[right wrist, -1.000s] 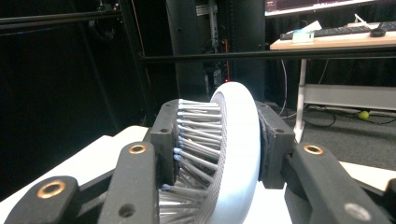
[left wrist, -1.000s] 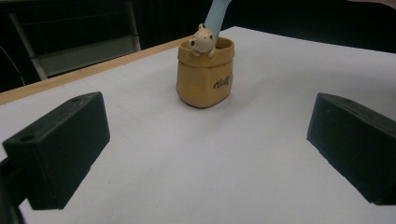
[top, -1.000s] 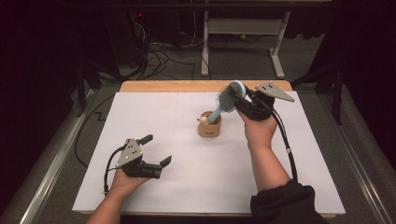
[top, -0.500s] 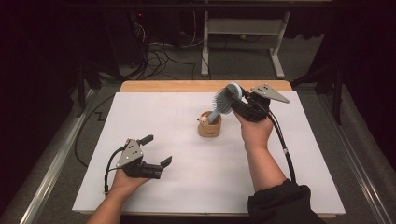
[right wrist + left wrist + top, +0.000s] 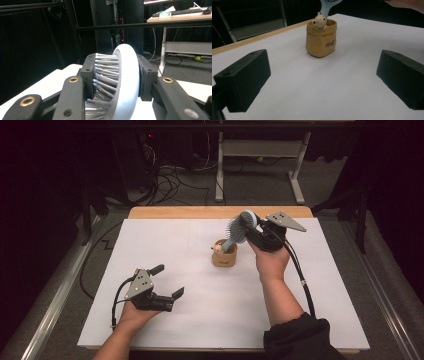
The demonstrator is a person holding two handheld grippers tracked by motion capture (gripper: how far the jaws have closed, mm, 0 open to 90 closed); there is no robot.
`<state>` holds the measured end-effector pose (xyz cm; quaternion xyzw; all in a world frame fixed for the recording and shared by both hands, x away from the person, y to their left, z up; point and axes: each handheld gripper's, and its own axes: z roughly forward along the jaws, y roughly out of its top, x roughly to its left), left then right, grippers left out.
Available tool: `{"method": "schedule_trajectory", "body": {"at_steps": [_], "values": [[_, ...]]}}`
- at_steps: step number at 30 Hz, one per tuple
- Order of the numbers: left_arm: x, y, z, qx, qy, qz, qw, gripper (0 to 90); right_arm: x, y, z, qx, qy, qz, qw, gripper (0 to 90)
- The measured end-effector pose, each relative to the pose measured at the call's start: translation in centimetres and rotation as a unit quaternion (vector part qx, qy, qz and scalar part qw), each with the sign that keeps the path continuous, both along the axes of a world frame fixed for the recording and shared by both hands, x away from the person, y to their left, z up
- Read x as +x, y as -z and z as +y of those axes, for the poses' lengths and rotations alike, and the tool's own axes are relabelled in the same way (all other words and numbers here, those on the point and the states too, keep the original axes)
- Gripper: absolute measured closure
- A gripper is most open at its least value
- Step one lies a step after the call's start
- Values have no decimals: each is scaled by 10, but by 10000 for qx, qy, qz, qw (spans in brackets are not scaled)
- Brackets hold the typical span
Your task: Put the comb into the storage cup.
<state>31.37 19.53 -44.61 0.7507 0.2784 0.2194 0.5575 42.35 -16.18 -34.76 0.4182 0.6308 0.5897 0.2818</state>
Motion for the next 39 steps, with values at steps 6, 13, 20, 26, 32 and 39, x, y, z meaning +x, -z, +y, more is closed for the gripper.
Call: {"method": "schedule_trajectory", "body": {"at_steps": [6, 13, 20, 26, 32, 39], "values": [[0, 0, 0, -1, 12, 5, 10000, 0, 2, 3, 2, 13, 13, 11, 10000, 599], [0, 0, 0, 0, 20, 9, 10000, 0, 3, 4, 4, -1, 11, 15, 10000, 597], [0, 1, -1, 8, 34, 18, 10000, 0, 4, 4, 3, -3, -31, 40, 10000, 571], [1, 1, -1, 0, 35, 38, 10000, 0, 5, 5, 2, 2, -14, 62, 10000, 539], [1, 1, 0, -9, 36, 36, 10000, 0, 5, 5, 1, 12, -20, 115, 9999, 522], [1, 1, -1, -6, 47, 39, 10000, 0, 6, 4, -2, -8, -7, 179, 9998, 502]]}}
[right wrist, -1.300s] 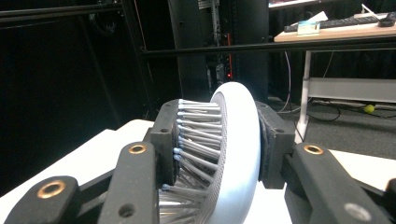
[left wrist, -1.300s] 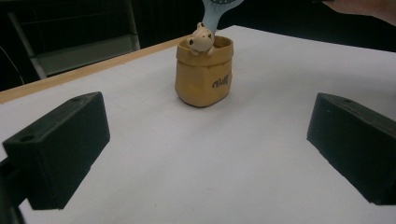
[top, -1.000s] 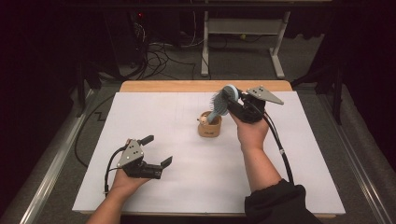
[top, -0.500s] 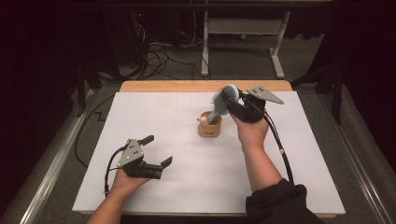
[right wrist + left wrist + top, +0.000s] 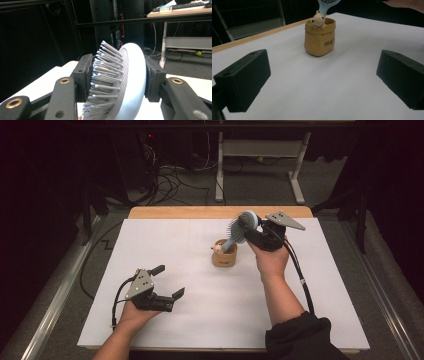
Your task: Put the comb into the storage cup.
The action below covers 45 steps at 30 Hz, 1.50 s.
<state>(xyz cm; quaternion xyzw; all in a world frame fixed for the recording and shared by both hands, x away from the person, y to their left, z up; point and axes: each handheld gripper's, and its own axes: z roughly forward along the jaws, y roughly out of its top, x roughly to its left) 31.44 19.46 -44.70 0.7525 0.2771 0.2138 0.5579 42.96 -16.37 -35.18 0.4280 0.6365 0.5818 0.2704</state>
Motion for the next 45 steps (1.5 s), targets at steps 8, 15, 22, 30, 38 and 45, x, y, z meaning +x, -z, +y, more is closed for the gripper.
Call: {"method": "schedule_trajectory", "body": {"at_steps": [8, 15, 22, 30, 38, 45], "values": [[0, 0, 1, -12, 3, -3, 10000, 0, 1, 1, -2, -9, 46, 53, 10000, 480], [0, 0, 0, -2, 17, 6, 10000, 0, 2, 2, -4, 10, 64, 107, 9999, 450], [0, 0, 0, -2, 39, 5, 10000, 0, 3, 5, -8, 74, 195, 182, 9996, 381], [0, -1, 0, -3, 33, -11, 10000, 0, 4, 8, -10, 74, 225, 228, 9995, 307], [0, -1, 1, -20, 10, -8, 10000, 0, 5, 11, -12, -22, 243, 213, 9995, 239], [0, 0, 0, -7, 17, -6, 10000, 0, 7, 13, -13, -80, 261, 307, 9992, 174]]}}
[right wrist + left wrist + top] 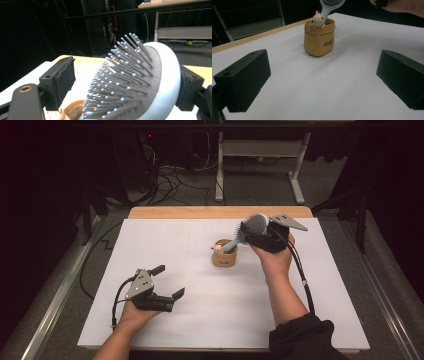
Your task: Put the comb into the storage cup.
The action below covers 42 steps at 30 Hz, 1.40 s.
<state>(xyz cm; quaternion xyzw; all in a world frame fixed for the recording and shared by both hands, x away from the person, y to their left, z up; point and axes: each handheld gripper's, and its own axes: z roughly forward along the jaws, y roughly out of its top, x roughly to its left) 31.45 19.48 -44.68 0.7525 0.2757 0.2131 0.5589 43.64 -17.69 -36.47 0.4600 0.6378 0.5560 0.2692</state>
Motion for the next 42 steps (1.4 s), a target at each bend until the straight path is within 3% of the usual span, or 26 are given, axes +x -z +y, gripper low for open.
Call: {"method": "schedule_trajectory", "body": {"at_steps": [16, 27, 42], "values": [[1, 1, 0, 27, 8, 23, 10000, 0, 0, 1, -2, -177, -24, 82, 9998, 143], [1, 1, 0, 17, 2, 29, 10000, 0, -1, 0, -5, -304, 7, 112, 9995, 5], [4, 1, 2, -80, -50, 90, 9999, 0, -21, -3, -16, -423, -64, 62, 9991, 4]]}}
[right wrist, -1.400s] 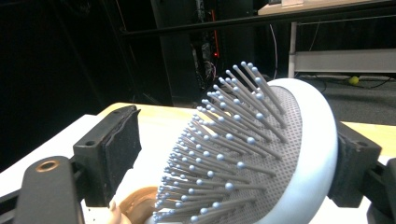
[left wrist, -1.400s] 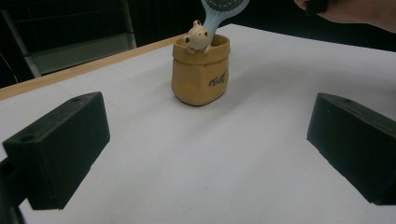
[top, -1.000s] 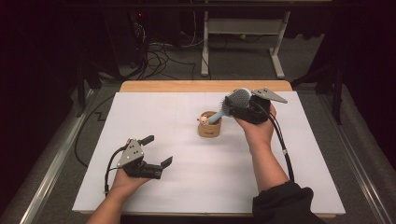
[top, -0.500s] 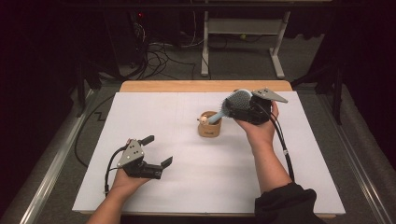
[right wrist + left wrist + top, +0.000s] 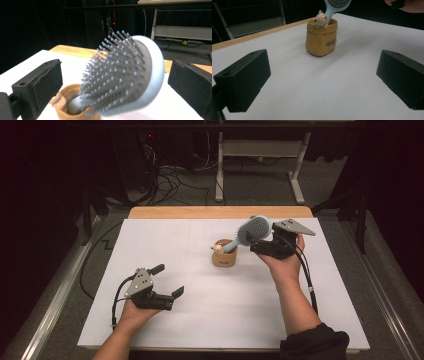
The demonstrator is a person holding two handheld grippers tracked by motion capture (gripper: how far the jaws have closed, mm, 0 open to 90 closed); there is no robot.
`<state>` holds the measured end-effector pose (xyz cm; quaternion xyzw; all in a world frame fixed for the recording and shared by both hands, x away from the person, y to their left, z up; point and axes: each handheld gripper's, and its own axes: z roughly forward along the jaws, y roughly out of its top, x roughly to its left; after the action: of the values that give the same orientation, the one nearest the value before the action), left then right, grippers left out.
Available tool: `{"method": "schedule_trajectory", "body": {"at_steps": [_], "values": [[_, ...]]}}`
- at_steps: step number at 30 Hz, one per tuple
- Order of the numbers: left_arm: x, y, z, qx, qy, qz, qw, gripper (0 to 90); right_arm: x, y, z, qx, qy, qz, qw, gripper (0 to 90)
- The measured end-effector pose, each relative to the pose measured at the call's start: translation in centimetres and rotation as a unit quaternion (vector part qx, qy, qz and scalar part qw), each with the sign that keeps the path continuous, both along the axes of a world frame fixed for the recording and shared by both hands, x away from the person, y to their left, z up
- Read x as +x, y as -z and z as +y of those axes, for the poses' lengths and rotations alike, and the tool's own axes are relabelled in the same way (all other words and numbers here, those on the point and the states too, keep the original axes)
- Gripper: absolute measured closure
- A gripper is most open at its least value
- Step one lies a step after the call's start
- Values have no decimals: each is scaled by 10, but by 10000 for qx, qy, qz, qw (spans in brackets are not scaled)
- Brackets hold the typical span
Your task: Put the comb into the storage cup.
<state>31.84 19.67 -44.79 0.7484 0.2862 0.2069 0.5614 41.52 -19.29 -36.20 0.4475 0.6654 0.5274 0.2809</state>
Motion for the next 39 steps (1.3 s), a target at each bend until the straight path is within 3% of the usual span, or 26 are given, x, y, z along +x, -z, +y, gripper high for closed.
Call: {"method": "schedule_trajectory", "body": {"at_steps": [9, 21, 26, 31, 39], "values": [[0, 0, 1, 13, -44, -3, 10000, 0, -16, 16, -10, -216, -6, 26, 9998, 5], [1, 0, 2, 35, -114, 59, 9999, 0, -38, 66, -25, -331, -36, 267, 9991, 5], [1, 1, 3, 34, -103, 112, 9999, 0, -60, 79, -34, -316, -93, 285, 9991, 5], [-1, -1, 2, 27, -89, 72, 9999, 0, -87, 85, -48, -183, -103, 131, 9997, 4], [1, 2, -1, 153, -66, 135, 9998, 0, -129, 91, -84, -228, 196, -98, 9995, 4]]}}
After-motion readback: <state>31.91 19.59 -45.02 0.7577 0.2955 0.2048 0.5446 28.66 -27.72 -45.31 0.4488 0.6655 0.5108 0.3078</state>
